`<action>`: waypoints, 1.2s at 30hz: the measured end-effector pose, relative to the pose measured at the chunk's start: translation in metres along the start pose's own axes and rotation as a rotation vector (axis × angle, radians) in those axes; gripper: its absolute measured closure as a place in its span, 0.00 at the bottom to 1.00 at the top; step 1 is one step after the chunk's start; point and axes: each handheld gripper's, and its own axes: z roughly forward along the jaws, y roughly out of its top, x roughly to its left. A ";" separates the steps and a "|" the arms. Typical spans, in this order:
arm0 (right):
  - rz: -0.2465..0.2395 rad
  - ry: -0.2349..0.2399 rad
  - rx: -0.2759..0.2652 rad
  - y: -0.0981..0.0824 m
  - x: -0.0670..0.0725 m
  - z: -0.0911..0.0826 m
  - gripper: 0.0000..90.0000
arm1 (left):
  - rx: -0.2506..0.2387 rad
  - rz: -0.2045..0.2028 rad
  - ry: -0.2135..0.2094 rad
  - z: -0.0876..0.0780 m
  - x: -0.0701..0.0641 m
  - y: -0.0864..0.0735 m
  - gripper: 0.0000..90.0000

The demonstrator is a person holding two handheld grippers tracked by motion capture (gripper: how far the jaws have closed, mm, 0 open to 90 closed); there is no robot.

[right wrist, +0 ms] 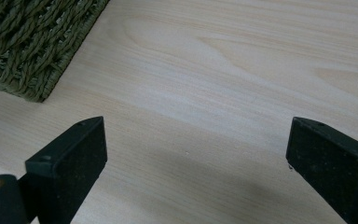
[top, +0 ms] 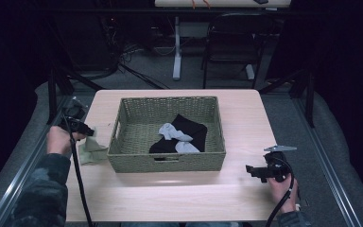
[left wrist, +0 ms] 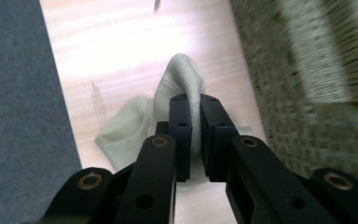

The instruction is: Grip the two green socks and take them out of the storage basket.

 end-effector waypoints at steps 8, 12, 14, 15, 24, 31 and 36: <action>0.001 0.000 -0.001 0.000 0.000 0.000 0.05 | 0.016 -0.066 -0.016 0.011 0.009 -0.017 0.61; 0.000 0.002 -0.003 0.000 0.001 0.000 0.05 | -0.015 -0.090 -0.007 0.003 0.012 -0.027 0.43; 0.001 0.003 -0.002 0.000 0.000 0.000 0.05 | -0.045 -0.090 0.001 -0.004 0.013 -0.038 0.35; 0.001 0.003 -0.001 0.000 0.000 0.000 0.05 | -0.045 -0.090 0.001 -0.004 0.013 -0.038 0.31; 0.000 0.001 -0.003 0.000 0.001 0.000 0.05 | -0.116 -0.045 0.071 -0.010 -0.002 -0.081 0.17; 0.000 -0.001 -0.001 0.000 0.001 0.001 0.05 | -0.170 -0.050 0.079 -0.004 -0.013 -0.119 0.14; -0.003 0.000 -0.001 0.000 0.001 0.001 0.05 | -0.192 -0.054 0.079 0.007 -0.023 -0.139 0.11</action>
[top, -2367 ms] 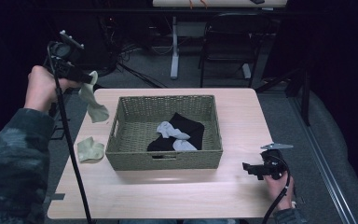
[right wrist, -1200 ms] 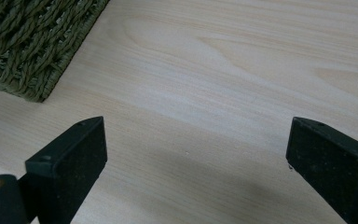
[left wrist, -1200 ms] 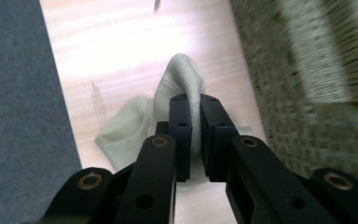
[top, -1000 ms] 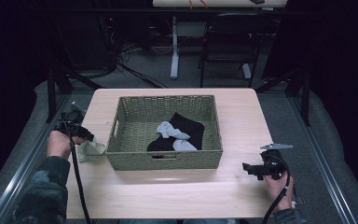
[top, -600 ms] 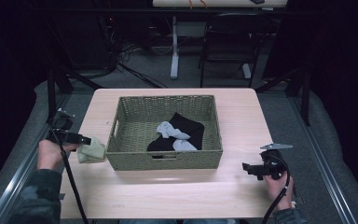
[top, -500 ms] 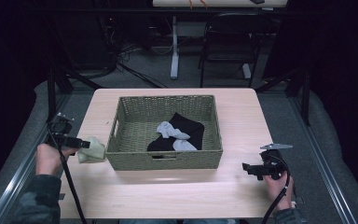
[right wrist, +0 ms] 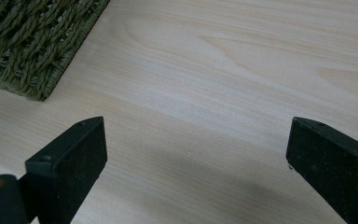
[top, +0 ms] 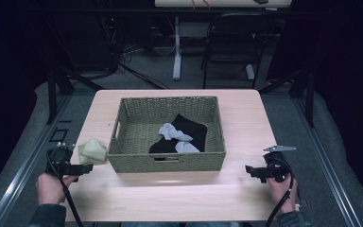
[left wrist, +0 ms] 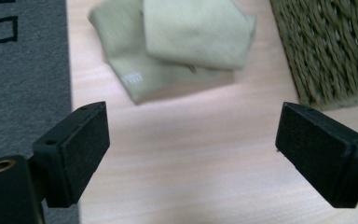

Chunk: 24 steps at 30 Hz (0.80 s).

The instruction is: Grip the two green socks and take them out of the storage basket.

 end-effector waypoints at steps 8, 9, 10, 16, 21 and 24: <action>-0.001 -0.001 0.002 0.000 0.001 0.000 0.05 | -0.058 -0.024 0.016 0.011 -0.012 -0.032 0.08; -0.001 -0.001 0.002 0.000 0.001 0.000 0.05 | -0.082 -0.033 0.017 0.011 -0.014 -0.036 0.07; -0.001 -0.001 0.002 0.000 0.001 0.000 0.05 | -0.082 -0.033 0.017 0.011 -0.014 -0.036 0.07; -0.007 0.000 0.007 0.000 0.001 0.002 0.05 | -0.106 -0.003 0.066 0.009 -0.021 -0.041 0.04; -0.010 0.001 0.008 0.001 0.001 0.002 0.05 | -0.110 0.012 0.072 0.012 -0.022 -0.041 0.03; -0.008 -0.001 0.006 0.000 0.001 0.002 0.05 | -0.113 0.015 0.073 0.012 -0.022 -0.041 0.02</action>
